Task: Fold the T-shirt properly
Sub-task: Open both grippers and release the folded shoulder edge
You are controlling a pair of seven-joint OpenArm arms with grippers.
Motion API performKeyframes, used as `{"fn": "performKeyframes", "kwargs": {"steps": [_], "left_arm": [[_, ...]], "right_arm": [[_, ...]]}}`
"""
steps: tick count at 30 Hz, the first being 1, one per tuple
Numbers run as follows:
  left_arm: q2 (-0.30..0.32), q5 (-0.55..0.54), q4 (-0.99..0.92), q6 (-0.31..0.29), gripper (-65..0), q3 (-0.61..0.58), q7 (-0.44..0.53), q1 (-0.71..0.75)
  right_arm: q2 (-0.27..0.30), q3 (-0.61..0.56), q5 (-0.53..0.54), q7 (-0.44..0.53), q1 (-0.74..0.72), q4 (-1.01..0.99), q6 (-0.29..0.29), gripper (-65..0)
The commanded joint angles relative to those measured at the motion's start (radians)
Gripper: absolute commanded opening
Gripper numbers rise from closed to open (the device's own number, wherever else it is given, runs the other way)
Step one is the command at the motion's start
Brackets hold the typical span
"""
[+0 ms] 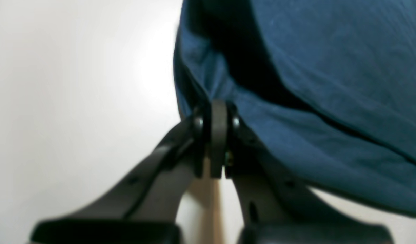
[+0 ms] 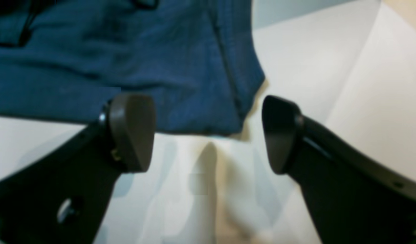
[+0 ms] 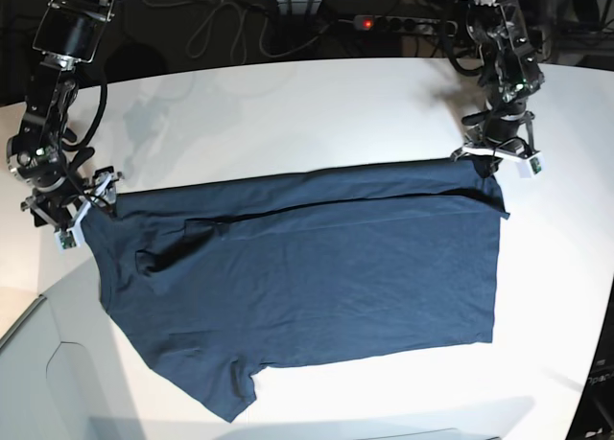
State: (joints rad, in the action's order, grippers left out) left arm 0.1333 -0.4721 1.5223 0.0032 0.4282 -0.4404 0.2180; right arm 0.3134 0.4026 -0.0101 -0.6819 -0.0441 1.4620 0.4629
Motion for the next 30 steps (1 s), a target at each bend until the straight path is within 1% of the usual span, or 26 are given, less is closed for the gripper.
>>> {"fn": "performKeyframes", "kwargs": {"steps": [1, 6, 11, 15, 21, 22, 26, 28, 30], "left_arm": [[0.012, -0.003, 0.021, -0.004, -65.0, 0.004, 0.018, 0.002], [0.012, -0.003, 0.022, -0.004, -65.0, 0.004, 0.018, 0.005], [0.012, -0.003, 0.022, -0.004, -65.0, 0.045, 0.01, 0.007], [0.012, -0.001, 0.022, -0.004, -65.0, 0.053, 0.01, 0.007], [0.012, -0.001, 0.013, -0.002, -65.0, 0.054, 0.007, 0.007], [0.012, -0.001, 0.013, 0.001, -63.4, 0.054, 0.007, 0.007], [0.01, -0.007, 0.021, 0.004, -47.7, 0.054, -0.005, 0.025], [0.01, -0.009, 0.027, 0.004, -41.9, 0.054, -0.021, 0.028], [0.012, -0.009, 0.039, 0.004, -37.5, 0.056, -0.019, 0.031]], "right_arm": [[0.023, 0.005, 0.008, 0.018, -0.015, 0.016, 0.013, -17.6], [0.019, 0.006, 0.008, 0.018, -0.041, 0.013, 0.013, -17.6], [0.019, 0.006, 0.009, 0.018, -0.076, -0.065, 0.013, -17.6], [0.022, 0.006, 0.012, 0.02, -0.112, -0.132, 0.013, -17.5], [0.019, 0.003, 0.012, 0.038, -0.112, -0.149, 0.013, -17.5], [0.017, 0.003, 0.012, 0.038, -0.112, -0.154, 0.013, -17.5], [0.008, 0.006, 0.014, 0.04, -0.096, -0.179, 0.013, -17.5], [0.007, 0.006, 0.014, 0.04, -0.093, -0.183, 0.013, -17.5], [0.005, 0.006, 0.014, 0.04, -0.093, -0.183, 0.013, -17.5]]}}
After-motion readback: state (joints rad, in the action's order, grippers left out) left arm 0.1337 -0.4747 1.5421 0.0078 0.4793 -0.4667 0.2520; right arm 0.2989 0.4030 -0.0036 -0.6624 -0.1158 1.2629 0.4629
